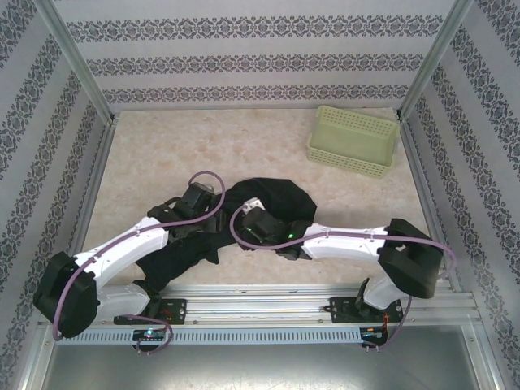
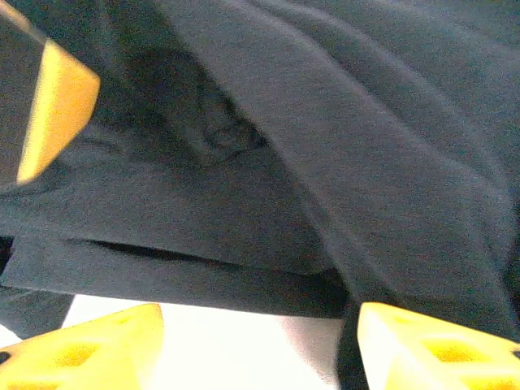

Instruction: Fold the inside-out t-shirt

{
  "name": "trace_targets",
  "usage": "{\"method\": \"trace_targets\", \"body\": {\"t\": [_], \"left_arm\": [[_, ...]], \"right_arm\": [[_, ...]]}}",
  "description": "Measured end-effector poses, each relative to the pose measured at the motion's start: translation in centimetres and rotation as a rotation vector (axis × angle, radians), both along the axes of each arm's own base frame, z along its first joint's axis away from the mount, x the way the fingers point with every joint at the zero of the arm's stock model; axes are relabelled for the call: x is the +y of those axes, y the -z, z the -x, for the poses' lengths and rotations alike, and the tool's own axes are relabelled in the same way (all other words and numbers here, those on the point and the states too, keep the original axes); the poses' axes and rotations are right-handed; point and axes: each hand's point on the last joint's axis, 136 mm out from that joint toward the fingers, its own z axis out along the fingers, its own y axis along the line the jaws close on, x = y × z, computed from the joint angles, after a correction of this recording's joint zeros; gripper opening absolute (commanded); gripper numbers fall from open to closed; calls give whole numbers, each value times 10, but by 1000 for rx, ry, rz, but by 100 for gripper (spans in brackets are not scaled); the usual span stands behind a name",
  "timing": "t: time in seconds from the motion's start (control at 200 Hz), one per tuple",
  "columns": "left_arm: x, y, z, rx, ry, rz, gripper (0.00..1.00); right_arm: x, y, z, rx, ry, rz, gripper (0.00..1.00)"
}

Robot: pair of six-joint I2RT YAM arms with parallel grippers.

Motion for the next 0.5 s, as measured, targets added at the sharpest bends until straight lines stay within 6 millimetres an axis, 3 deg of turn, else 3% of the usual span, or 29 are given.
{"method": "trace_targets", "body": {"t": [0.185, 0.315, 0.5], "left_arm": [[19, 13, -10, 18, -85, 62, 53], [25, 22, -6, 43, -102, 78, 53], [26, 20, -9, 33, -108, 103, 52]], "right_arm": [[16, 14, -21, -21, 4, 71, 58], [8, 19, -53, -50, 50, 142, 57], [-5, 22, -97, -73, 94, 221, 57]]}}
